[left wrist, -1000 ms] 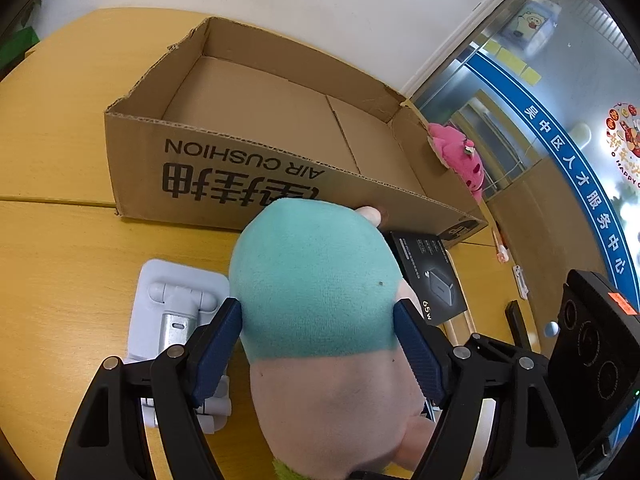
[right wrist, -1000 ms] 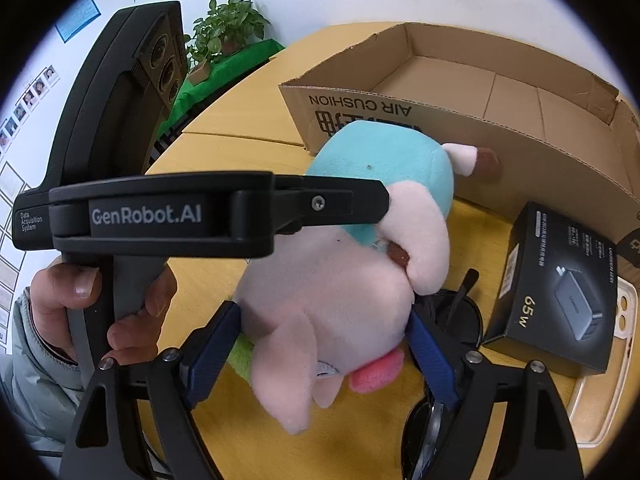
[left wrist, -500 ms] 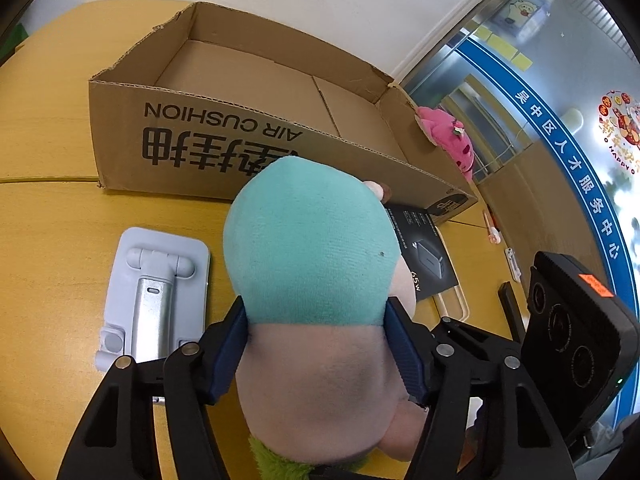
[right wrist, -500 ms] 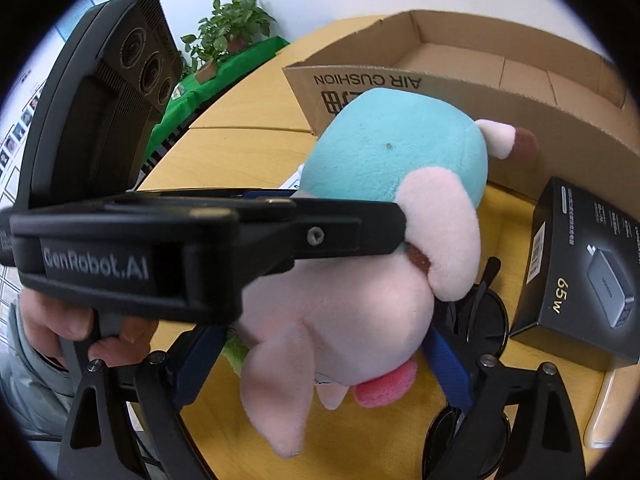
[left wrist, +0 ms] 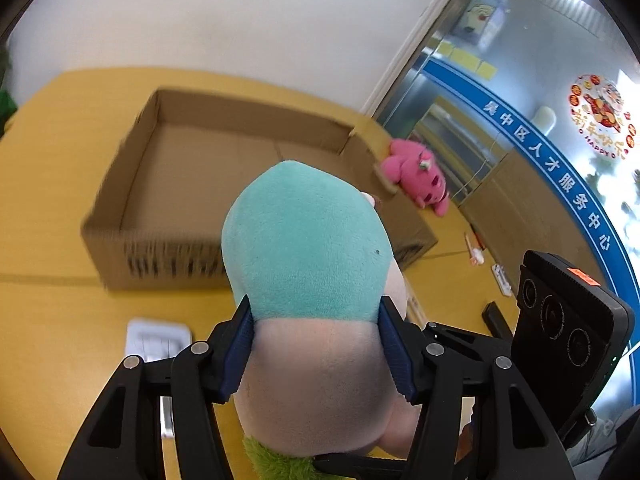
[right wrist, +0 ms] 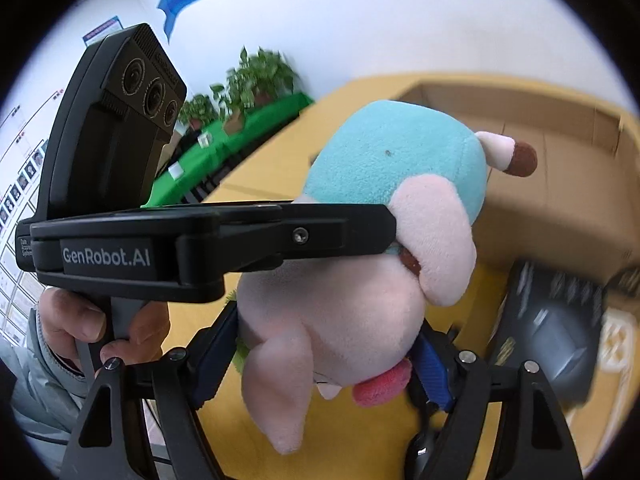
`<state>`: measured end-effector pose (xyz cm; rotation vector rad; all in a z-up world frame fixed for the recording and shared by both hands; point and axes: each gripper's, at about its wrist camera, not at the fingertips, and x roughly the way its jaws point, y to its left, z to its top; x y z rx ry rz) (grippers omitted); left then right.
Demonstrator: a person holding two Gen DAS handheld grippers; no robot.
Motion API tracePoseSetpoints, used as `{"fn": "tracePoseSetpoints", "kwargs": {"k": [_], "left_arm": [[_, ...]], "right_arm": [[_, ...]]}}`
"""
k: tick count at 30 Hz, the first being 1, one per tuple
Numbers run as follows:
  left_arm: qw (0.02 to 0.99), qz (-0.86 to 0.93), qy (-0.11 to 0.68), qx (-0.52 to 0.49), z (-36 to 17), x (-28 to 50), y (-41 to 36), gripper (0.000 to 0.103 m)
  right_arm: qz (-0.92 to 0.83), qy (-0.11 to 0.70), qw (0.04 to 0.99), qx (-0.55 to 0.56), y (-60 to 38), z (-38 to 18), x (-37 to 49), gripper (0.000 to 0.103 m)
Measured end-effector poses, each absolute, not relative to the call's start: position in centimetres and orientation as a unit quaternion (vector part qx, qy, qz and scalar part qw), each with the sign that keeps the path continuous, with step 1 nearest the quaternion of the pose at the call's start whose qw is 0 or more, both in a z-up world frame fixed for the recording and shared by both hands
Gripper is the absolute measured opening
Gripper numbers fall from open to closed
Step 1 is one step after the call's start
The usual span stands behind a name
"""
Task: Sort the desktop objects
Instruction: 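Lift the plush pig with the left tool and carry it over the box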
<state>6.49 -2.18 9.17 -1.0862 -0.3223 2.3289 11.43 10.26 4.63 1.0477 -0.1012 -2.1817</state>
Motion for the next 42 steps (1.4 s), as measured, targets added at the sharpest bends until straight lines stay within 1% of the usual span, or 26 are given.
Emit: {"fn": "tracePoseSetpoints", "kwargs": {"k": [4, 10, 14, 18, 20, 23, 26, 30, 36, 38, 42], "left_arm": [[0.287, 0.892, -0.081, -0.341, 14.6, 4.6, -1.4, 0.063], [0.287, 0.922, -0.050, -0.255, 23.6, 0.9, -1.8, 0.063], [0.274, 0.937, -0.041, -0.213, 28.9, -2.4, -3.1, 0.063], [0.272, 0.939, -0.053, -0.205, 31.9, -6.8, -4.8, 0.063], [0.266, 0.940, -0.047, -0.210, 32.0, -8.5, -5.5, 0.063], [0.253, 0.938, -0.056, -0.231, 30.7, -11.9, -6.7, 0.063], [0.249, 0.928, -0.083, -0.266, 27.5, -15.8, -8.0, 0.063], [0.237, 0.906, -0.101, -0.336, 21.2, -20.7, -8.4, 0.063], [0.222, 0.872, -0.108, -0.423, 11.6, -24.9, -8.5, 0.062], [0.213, 0.863, -0.115, -0.444, 9.2, -25.9, -8.7, 0.062], [0.197, 0.838, -0.133, -0.491, 4.6, -27.5, -8.8, 0.063]], "right_arm": [[-0.868, -0.012, 0.347, 0.355, 11.1, 9.6, 9.6, 0.079], [-0.894, 0.035, 0.347, 0.282, 11.5, 18.5, 5.5, 0.079], [-0.898, 0.039, 0.356, 0.254, 11.0, 24.5, 1.3, 0.079], [-0.902, 0.046, 0.358, 0.237, 10.0, 28.2, -2.4, 0.079], [-0.899, 0.046, 0.361, 0.243, 9.4, 28.8, -4.3, 0.079], [-0.891, 0.035, 0.366, 0.266, 8.3, 28.1, -8.0, 0.079], [-0.883, 0.019, 0.367, 0.291, 7.5, 25.8, -11.2, 0.079], [-0.865, -0.006, 0.367, 0.341, 6.8, 20.5, -15.3, 0.079], [-0.833, -0.050, 0.366, 0.411, 6.6, 11.2, -19.4, 0.079], [-0.823, -0.058, 0.366, 0.431, 6.3, 8.4, -20.9, 0.079], [-0.803, -0.061, 0.363, 0.469, 5.5, 4.6, -23.0, 0.079]]}}
